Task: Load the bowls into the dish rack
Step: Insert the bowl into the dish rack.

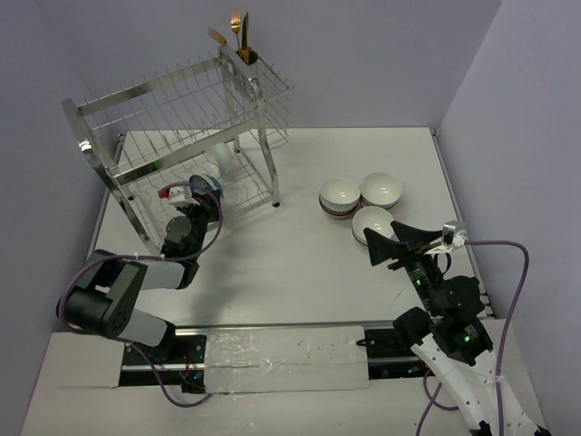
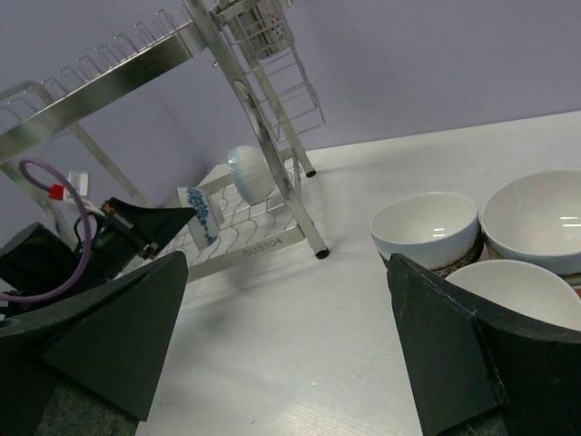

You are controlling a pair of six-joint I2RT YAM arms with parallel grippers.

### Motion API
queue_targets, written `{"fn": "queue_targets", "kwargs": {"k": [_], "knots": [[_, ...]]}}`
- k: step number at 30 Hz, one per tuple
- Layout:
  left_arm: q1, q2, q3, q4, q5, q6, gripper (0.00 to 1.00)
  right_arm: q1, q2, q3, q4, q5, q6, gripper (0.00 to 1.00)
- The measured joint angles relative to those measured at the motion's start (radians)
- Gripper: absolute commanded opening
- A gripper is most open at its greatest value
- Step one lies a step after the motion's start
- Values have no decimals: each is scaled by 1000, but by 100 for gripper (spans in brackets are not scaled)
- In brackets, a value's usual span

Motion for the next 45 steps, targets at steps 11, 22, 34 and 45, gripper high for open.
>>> {"fn": "queue_targets", "kwargs": {"k": [11, 22, 34, 45], "knots": [[63, 152, 86, 34, 56, 4, 0, 0, 0, -3, 6, -22, 0, 98], [139, 199, 169, 32, 157, 27, 0, 0, 0, -5, 6, -31, -3, 98], [194, 244, 230, 32, 277, 62, 0, 0, 11, -5, 10, -50, -13, 97], [245, 272, 305, 31, 399, 92, 0, 0, 36, -5, 16, -76, -23, 98]]}}
